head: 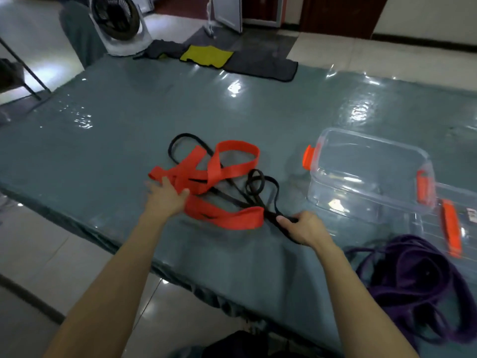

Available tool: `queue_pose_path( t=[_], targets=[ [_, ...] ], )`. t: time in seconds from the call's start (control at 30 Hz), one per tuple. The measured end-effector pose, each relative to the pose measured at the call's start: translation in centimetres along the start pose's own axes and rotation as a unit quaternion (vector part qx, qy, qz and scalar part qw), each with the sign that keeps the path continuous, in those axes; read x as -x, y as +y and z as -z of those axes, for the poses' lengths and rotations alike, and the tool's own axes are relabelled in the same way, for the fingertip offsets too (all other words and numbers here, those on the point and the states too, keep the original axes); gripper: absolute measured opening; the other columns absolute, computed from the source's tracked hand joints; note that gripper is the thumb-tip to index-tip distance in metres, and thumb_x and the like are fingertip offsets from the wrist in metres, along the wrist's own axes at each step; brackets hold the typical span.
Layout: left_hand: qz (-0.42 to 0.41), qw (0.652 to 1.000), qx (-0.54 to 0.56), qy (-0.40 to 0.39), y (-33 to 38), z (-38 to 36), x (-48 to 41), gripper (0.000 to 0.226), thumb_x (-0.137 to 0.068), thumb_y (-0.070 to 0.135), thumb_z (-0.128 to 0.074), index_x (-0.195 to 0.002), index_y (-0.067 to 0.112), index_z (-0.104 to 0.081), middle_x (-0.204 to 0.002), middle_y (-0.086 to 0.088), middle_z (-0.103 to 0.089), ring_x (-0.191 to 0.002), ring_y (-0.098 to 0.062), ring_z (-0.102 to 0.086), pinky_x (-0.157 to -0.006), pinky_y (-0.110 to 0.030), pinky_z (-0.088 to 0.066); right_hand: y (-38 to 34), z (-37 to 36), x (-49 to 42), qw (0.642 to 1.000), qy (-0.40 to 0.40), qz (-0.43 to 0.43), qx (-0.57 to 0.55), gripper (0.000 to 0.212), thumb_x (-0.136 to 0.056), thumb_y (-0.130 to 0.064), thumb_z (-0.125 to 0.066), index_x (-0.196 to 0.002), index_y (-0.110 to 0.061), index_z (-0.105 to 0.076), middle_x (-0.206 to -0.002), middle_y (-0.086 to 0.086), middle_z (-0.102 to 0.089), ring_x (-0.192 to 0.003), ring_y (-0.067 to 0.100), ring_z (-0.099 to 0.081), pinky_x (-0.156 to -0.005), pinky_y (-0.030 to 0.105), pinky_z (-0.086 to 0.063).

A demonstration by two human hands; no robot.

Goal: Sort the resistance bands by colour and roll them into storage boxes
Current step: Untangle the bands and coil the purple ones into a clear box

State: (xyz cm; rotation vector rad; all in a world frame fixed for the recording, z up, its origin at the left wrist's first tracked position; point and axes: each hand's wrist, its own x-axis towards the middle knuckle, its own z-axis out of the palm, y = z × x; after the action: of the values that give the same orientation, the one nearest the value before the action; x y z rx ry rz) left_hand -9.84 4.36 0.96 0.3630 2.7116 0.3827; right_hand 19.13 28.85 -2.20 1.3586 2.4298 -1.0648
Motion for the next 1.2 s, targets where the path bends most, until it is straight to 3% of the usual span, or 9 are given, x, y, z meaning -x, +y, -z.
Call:
queue_pose_path(
  t=[0.17, 0.33, 0.43, 0.6, 0.8, 0.9, 1.0, 1.1, 1.2],
  targets=[
    [-0.336, 0.935, -0.078, 0.082, 3.4, -7.3, 5.5, 0.106, -0.081, 0.072, -0.076, -0.168, 0.023, -0.039, -0.173, -0.018, -0.035, -0.158, -0.039, -0.036, -0.125, -0.058, -0.035, 0.8, 2.1, 0.8, 0.998, 0.063, 0.010, -0.028, 0.054, -0.097, -0.064, -0.066, -0.065, -0.021, -0.062, -0.052, -0.008, -0.061, -0.059, 0.011, -0.061, -0.050, 0.027, -0.035],
    [-0.307, 0.932, -0.192, -0.029, 4.8, -10.9, 6.2, 0.064, -0.095, 0.053, -0.073, -0.148, 0.023, -0.057, -0.140, -0.007, -0.062, -0.134, -0.031, -0.060, -0.111, -0.044, -0.046, 0.4, 3.2, 2.1, 0.994, 0.087, 0.047, -0.045, 0.036, -0.093, -0.054, -0.074, -0.077, -0.022, -0.074, -0.066, -0.007, -0.069, -0.066, 0.011, -0.064, -0.054, 0.026, -0.043],
    [-0.302, 0.947, -0.104, -0.014, 4.6, -10.1, 6.0, 0.046, -0.095, 0.042, -0.075, -0.135, 0.019, -0.067, -0.129, -0.006, -0.064, -0.125, -0.031, -0.065, -0.107, -0.045, -0.051, -0.5, 5.8, 2.9, 0.990, 0.112, 0.058, -0.069, 0.026, -0.089, -0.050, -0.079, -0.071, -0.032, -0.071, -0.060, -0.013, -0.066, -0.062, 0.009, -0.062, -0.053, 0.024, -0.038],
    [-0.348, 0.934, 0.061, 0.046, 9.2, -6.7, 6.9, 0.062, -0.083, 0.033, -0.089, -0.135, 0.009, -0.065, -0.131, -0.009, -0.062, -0.126, -0.031, -0.060, -0.109, -0.049, -0.050, -4.3, 12.2, 4.8, 0.972, 0.161, 0.137, -0.104, 0.027, -0.087, -0.047, -0.082, -0.075, -0.025, -0.073, -0.060, -0.006, -0.062, -0.061, 0.017, -0.059, -0.056, 0.033, -0.042],
    [-0.358, 0.925, 0.106, 0.071, 14.8, -6.9, 8.0, 0.101, -0.075, 0.041, -0.096, -0.156, 0.009, -0.045, -0.142, -0.009, -0.054, -0.130, -0.031, -0.055, -0.113, -0.049, -0.048, -5.9, 16.4, 7.6, 0.957, 0.191, 0.167, -0.137, 0.034, -0.086, -0.053, -0.084, -0.071, -0.025, -0.070, -0.059, -0.008, -0.060, -0.056, 0.008, -0.051, -0.054, 0.026, -0.038],
    [-0.386, 0.906, 0.060, 0.161, 16.3, -6.9, 7.1, 0.089, -0.081, 0.053, -0.088, -0.157, 0.025, -0.051, -0.139, -0.007, -0.052, -0.128, -0.029, -0.050, -0.111, -0.046, -0.044, -5.2, 18.0, 8.3, 0.961, 0.179, 0.175, -0.114, 0.040, -0.080, -0.058, -0.088, -0.064, -0.027, -0.067, -0.057, -0.009, -0.059, -0.053, 0.007, -0.048, -0.054, 0.029, -0.037],
    [-0.456, 0.890, -0.013, 0.015, 17.9, -6.2, 5.6, 0.041, -0.090, 0.055, -0.082, -0.121, 0.029, -0.077, -0.144, -0.002, -0.060, -0.138, -0.025, -0.053, -0.119, -0.049, -0.040, -5.2, 18.7, 8.5, 0.968, 0.155, 0.183, -0.078, 0.045, -0.080, -0.066, -0.085, -0.069, -0.025, -0.070, -0.061, -0.007, -0.062, -0.053, 0.007, -0.048, -0.054, 0.030, -0.036],
    [-0.436, 0.883, 0.048, -0.169, 18.5, -4.8, 5.5, 0.026, -0.105, 0.042, -0.069, -0.094, 0.019, -0.068, -0.094, 0.011, -0.079, -0.092, -0.013, -0.071, -0.095, -0.049, -0.056, -5.9, 19.3, 8.4, 0.965, 0.177, 0.184, -0.064, 0.039, -0.085, -0.069, -0.079, -0.065, -0.038, -0.065, -0.056, -0.013, -0.056, -0.053, 0.006, -0.050, -0.049, 0.023, -0.032],
    [-0.390, 0.886, 0.152, -0.198, 19.0, -2.4, 5.2, 0.026, -0.110, 0.032, -0.061, -0.091, 0.017, -0.053, -0.069, 0.007, -0.073, -0.070, -0.027, -0.064, -0.074, -0.044, -0.052, -6.0, 20.1, 7.8, 0.957, 0.230, 0.173, -0.041, 0.055, -0.089, -0.073, -0.071, -0.064, -0.024, -0.064, -0.063, -0.008, -0.058, -0.059, 0.012, -0.055, -0.057, 0.033, -0.043]
  ],
)
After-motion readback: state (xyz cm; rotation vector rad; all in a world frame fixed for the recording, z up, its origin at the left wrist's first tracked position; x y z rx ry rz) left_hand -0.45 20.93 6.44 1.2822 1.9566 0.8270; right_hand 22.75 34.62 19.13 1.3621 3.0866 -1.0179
